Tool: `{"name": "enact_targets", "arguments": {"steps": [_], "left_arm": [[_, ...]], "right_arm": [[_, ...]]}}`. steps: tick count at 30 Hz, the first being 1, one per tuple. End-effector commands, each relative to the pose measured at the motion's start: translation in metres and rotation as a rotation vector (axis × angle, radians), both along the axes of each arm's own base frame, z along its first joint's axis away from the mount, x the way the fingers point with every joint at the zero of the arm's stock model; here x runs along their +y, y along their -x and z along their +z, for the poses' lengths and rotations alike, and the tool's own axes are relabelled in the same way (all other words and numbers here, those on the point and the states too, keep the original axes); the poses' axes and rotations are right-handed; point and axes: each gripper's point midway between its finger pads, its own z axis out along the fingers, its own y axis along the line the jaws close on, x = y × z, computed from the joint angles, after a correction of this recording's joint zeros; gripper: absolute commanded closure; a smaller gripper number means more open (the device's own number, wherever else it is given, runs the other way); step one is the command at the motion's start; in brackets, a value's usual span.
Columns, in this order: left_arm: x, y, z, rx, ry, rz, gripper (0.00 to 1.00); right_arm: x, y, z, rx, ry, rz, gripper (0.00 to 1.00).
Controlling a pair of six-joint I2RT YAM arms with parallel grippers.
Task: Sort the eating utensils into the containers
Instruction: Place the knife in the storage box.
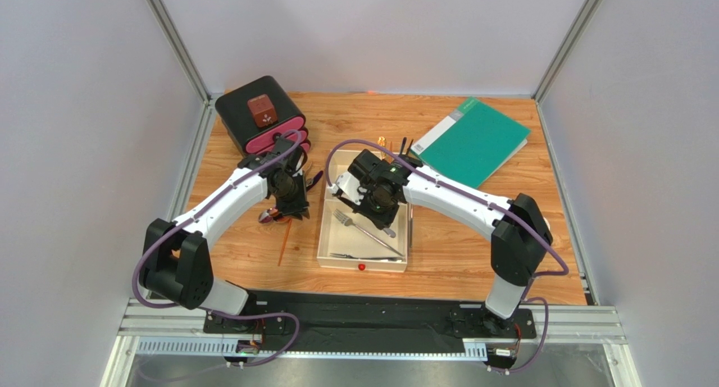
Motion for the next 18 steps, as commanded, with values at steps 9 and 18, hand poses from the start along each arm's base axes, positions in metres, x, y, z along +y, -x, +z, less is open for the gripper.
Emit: {"name": "enact_targets", "arguments": {"steps": [9,18], "left_arm": [[0.007,0.024,-0.009,0.021,0.019,0.047,0.71],[0.017,0.020,0.010,-0.050,-0.006,0.092,0.69]], "right_arm": [[0.025,0.038,-0.041,0.179,0.000,0.104,1.00],[0.008,0.012,-0.071,0.095,0.200,-0.015,0.99]]}}
